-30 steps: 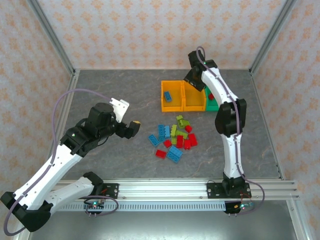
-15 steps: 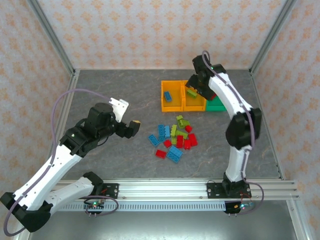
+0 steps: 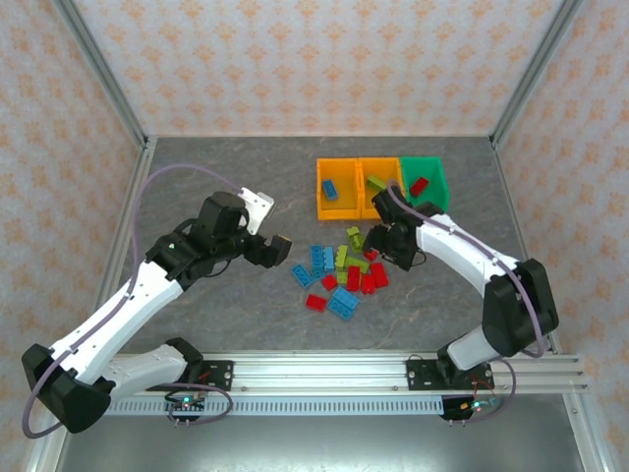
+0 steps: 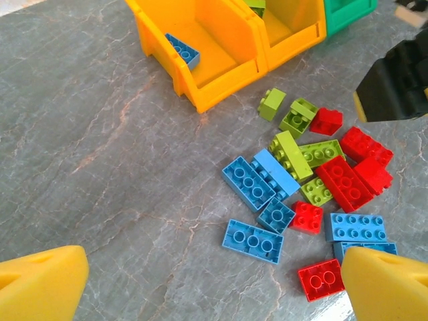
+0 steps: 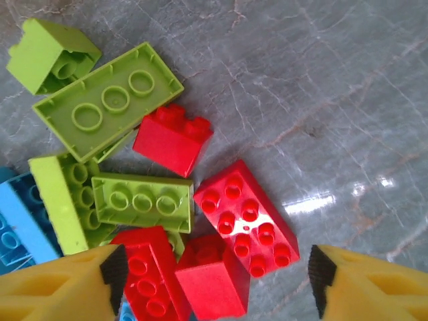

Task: Sort the legos into containers by color

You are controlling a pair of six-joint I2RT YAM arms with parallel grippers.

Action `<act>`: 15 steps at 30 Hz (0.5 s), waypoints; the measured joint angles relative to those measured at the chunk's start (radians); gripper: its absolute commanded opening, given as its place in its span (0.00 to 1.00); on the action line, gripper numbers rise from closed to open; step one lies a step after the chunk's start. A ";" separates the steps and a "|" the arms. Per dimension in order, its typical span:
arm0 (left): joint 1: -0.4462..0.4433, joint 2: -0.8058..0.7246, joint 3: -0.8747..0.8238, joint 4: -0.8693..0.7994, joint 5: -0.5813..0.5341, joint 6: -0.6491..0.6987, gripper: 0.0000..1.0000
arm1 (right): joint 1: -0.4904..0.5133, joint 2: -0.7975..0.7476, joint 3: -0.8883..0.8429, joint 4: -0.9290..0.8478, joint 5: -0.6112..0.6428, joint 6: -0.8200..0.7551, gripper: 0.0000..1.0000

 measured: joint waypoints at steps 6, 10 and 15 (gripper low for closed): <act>-0.005 -0.016 0.000 -0.001 0.010 0.000 0.98 | 0.000 0.071 0.009 0.076 0.024 -0.227 0.66; -0.006 -0.055 -0.005 -0.002 0.009 0.000 0.98 | 0.000 0.156 0.051 0.080 0.010 -0.369 0.65; -0.006 -0.093 -0.021 -0.002 0.006 -0.001 0.98 | 0.000 0.229 0.102 0.074 0.000 -0.489 0.58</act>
